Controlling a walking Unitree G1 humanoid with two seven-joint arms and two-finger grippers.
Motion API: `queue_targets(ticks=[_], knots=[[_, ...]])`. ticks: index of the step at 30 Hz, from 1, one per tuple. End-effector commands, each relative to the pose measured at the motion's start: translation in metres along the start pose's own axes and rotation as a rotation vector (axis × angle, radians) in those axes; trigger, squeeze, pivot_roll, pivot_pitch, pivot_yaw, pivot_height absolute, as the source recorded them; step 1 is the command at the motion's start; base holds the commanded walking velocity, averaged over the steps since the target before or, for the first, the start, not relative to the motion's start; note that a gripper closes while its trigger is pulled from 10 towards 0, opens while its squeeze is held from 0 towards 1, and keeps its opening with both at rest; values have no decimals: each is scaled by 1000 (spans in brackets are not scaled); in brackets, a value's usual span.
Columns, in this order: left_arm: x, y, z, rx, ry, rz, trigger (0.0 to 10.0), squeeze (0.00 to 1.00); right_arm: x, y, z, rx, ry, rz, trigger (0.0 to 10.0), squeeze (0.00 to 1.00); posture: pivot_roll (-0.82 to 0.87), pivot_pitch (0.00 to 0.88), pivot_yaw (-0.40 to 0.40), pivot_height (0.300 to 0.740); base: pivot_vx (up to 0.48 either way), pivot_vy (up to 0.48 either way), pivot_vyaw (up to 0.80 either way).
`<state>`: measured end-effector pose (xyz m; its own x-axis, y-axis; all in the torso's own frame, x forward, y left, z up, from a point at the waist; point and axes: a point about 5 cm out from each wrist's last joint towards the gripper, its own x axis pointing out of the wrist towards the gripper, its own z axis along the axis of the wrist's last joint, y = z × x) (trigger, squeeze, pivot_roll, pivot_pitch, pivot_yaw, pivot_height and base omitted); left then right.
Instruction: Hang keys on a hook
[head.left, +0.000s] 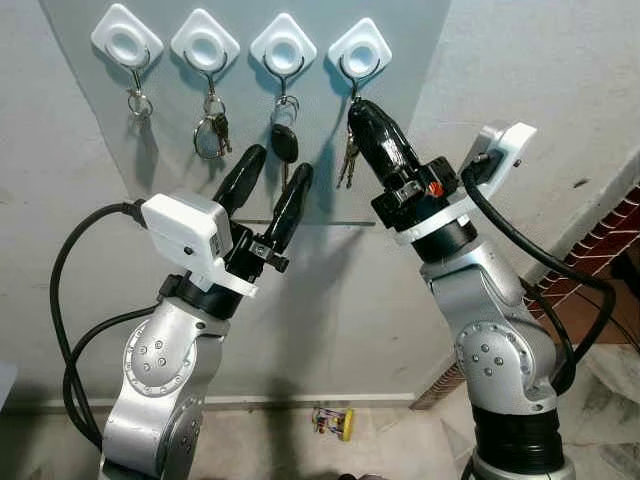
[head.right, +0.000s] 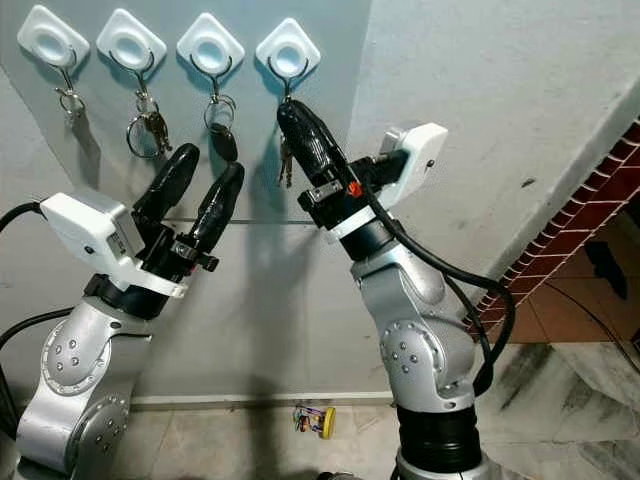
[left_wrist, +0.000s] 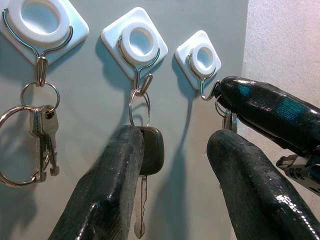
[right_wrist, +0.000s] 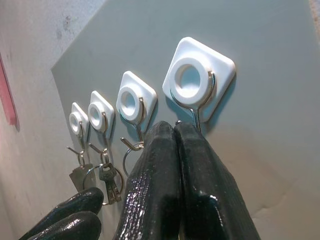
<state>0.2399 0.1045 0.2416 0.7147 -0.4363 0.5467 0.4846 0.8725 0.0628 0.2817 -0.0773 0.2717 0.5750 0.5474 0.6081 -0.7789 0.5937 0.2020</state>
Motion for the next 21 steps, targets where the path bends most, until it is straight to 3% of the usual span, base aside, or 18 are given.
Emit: queue_targets(ticks=[1,11,21], knots=[[1,-3,4,4,-18,-12,10000,0,7,5,19,-6,-89,24,10000,0,-25,132,-57,740,0,0,0],[1,-4,4,6,-15,-8,10000,0,-1,1,4,-6,-4,13,10000,0,-23,137,-59,740,0,0,0],[1,-3,4,7,-15,-9,10000,0,0,8,10,-3,-25,37,10000,0,-23,140,-57,740,0,0,0]])
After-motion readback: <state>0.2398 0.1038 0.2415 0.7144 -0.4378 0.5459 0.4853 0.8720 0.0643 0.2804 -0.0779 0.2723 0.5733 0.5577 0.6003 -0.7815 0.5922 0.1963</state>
